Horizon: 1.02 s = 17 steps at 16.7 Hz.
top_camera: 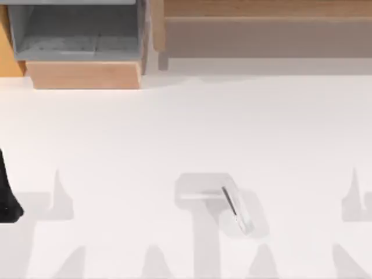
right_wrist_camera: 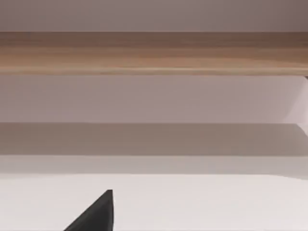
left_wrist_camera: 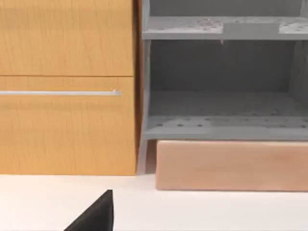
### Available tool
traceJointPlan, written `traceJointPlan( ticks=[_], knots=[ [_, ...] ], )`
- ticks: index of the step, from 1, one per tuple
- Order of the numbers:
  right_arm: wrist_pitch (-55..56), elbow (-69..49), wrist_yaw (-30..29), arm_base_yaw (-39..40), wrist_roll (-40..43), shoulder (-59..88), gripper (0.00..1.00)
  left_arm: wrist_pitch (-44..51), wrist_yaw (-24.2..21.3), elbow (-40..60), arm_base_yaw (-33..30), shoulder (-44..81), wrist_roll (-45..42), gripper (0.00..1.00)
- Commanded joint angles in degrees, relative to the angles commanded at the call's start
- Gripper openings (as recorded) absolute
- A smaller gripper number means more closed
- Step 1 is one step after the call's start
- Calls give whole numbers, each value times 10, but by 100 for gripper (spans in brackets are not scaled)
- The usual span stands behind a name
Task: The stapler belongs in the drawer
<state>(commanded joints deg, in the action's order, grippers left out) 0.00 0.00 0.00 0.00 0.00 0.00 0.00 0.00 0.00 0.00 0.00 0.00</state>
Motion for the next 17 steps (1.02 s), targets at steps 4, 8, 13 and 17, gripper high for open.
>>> traceJointPlan(
  ticks=[4,8,13,17],
  knots=[
    [0,0,0,0,0,0,100,-6,-6,5,1,16,-10,100],
    [0,0,0,0,0,0,100,-45,-34,39,11,112,-70,100],
    [0,0,0,0,0,0,100,-142,-83,128,45,314,-208,100],
    [0,0,0,0,0,0,100,-247,-125,225,85,514,-350,100]
  ],
)
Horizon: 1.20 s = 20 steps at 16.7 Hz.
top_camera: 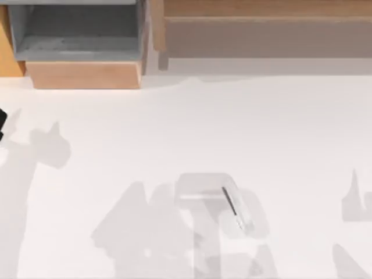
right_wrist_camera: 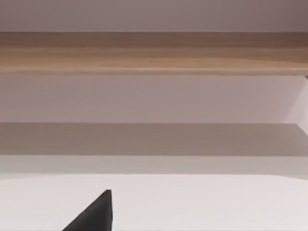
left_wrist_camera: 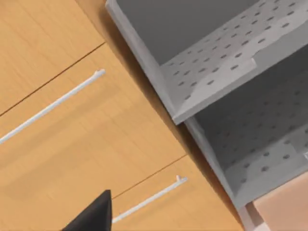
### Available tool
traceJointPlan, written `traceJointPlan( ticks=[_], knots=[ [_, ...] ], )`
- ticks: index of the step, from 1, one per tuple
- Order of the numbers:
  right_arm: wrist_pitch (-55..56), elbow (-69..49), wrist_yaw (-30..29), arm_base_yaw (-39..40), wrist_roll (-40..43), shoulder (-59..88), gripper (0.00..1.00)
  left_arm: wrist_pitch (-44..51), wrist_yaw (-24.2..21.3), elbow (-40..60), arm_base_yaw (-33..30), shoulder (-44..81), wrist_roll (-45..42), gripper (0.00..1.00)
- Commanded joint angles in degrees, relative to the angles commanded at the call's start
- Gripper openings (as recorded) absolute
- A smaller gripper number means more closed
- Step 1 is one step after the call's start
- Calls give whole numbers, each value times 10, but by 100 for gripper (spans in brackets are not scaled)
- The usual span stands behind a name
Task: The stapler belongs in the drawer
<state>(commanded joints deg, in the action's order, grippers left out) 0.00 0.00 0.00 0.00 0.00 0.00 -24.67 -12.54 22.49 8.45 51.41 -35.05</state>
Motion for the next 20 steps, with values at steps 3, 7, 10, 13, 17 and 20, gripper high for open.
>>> traceJointPlan(
  ticks=[3,7,10,13,17,20],
  knots=[
    [0,0,0,0,0,0,100,-87,-32,81,32,160,-115,100],
    [0,0,0,0,0,0,100,-202,-72,190,73,370,-267,100],
    [0,0,0,0,0,0,100,-282,-98,266,102,516,-370,100],
    [0,0,0,0,0,0,100,-348,-118,329,127,641,-456,100],
    [0,0,0,0,0,0,100,-408,-136,388,149,758,-534,100],
    [0,0,0,0,0,0,100,-426,-141,405,156,793,-557,100]
  ],
)
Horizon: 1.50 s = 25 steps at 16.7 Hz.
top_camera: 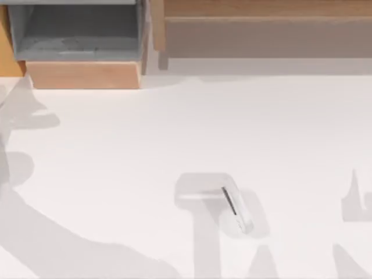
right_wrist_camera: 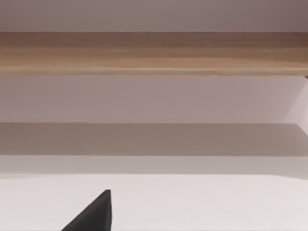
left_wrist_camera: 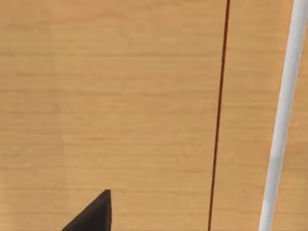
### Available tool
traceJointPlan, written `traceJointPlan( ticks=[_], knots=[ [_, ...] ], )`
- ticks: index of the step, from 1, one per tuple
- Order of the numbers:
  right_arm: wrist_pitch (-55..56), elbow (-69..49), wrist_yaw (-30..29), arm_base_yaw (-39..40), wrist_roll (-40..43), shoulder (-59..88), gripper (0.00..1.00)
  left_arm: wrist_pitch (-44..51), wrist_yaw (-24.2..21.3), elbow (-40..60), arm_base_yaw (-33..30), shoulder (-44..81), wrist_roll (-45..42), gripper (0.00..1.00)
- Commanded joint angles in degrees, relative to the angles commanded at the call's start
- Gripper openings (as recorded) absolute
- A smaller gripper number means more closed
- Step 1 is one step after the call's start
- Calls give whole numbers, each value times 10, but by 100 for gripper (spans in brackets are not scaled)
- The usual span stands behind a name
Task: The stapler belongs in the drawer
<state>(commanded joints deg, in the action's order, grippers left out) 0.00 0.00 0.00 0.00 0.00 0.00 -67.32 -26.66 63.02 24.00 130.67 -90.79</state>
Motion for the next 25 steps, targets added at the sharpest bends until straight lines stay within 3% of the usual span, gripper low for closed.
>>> traceJointPlan(
  ticks=[16,25],
  knots=[
    [0,0,0,0,0,0,100,35,14,66,-15,31,0,100],
    [0,0,0,0,0,0,100,35,14,66,-15,31,0,32]
  ],
)
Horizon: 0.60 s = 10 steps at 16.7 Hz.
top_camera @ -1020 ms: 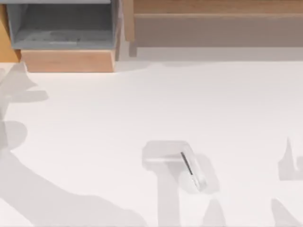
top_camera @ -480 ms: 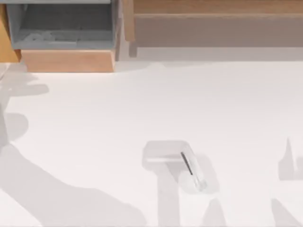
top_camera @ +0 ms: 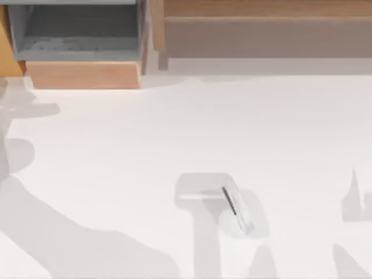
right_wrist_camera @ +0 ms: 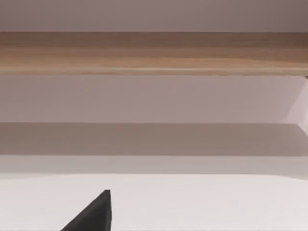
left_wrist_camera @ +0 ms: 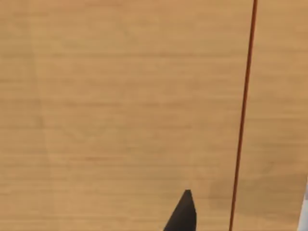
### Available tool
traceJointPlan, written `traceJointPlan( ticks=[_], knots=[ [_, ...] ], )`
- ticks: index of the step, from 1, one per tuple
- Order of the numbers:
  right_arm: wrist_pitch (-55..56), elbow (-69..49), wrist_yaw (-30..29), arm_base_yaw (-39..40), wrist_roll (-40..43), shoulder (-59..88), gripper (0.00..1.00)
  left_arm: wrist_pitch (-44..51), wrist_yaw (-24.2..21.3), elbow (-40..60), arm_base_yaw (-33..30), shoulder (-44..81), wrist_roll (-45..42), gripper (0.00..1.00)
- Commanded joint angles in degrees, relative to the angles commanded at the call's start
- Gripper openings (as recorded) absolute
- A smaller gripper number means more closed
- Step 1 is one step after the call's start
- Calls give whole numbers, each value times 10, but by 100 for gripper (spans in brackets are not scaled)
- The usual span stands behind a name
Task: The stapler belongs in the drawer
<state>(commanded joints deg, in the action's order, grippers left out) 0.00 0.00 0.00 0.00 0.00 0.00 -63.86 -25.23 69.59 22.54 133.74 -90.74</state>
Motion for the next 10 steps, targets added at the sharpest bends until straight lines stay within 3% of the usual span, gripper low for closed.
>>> traceJointPlan(
  ticks=[4,10],
  knots=[
    [0,0,0,0,0,0,100,0,0,0,0,0,0,2],
    [0,0,0,0,0,0,100,0,0,0,0,0,0,0]
  ],
)
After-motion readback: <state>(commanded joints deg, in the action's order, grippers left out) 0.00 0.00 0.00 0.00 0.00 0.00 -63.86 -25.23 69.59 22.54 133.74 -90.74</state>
